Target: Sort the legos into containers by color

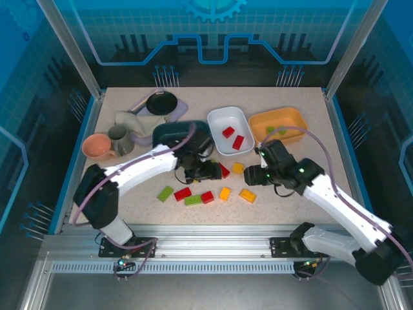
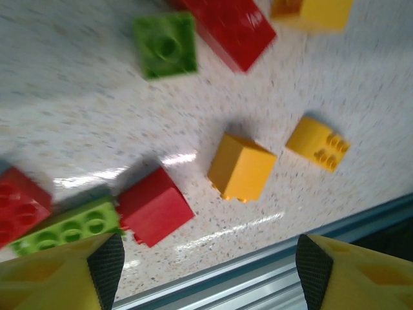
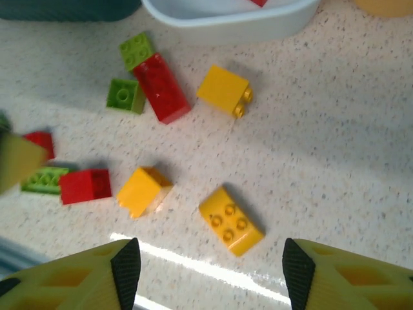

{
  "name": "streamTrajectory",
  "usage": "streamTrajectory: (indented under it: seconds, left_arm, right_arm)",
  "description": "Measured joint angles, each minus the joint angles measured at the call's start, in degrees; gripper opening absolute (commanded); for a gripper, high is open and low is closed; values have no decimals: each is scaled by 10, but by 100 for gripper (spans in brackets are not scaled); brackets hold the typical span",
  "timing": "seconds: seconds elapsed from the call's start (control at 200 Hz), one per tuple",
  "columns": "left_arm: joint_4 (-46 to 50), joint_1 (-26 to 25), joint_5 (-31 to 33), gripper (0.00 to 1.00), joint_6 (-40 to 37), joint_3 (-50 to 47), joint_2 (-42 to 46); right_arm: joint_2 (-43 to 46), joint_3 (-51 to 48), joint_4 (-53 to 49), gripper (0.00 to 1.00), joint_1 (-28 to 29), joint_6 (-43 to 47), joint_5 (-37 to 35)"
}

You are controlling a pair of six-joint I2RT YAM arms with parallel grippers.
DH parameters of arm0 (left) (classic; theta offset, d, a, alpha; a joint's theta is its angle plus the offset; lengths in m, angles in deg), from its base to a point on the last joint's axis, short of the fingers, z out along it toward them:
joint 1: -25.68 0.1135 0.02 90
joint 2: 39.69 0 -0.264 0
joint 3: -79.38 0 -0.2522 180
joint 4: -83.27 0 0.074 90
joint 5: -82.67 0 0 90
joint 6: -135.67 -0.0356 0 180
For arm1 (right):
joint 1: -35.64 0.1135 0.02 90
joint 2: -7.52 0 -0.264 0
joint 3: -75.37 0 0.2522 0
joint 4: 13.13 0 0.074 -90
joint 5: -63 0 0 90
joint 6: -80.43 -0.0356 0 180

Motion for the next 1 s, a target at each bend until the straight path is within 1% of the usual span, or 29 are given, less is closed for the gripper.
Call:
streamTrajectory:
  seconds: [0.11,0.2,0.345,0.44,0.59,0.805,0.86,1.0]
  left_arm:
    - [7,-44,8,78,-23,32,-56]
    - [17,-68,20,78,-37,61,-94]
    - [34,-88,51,76,-56,105,-150]
    - [43,-95,71,73,-70,125,-177]
    - [49,-103,86,63,-89,140,-208]
    - [49,-111,100,33,-105,150,-235]
    - [51,-111,106,30,-103,153,-235]
    - [56,-108,128,28,-100,155,-233]
  right_arm:
    - [76,-7,-24,69,0,-8,20]
    - [112,-7,-39,69,0,-11,28]
    - [125,-10,-54,69,0,-18,37]
    - [123,-15,-54,68,0,-24,40]
    - [123,-15,-54,68,0,-30,44]
    - [129,-32,-54,67,0,-35,48]
    - [129,-33,-54,67,0,-37,48]
    - [130,-33,-54,66,0,-37,48]
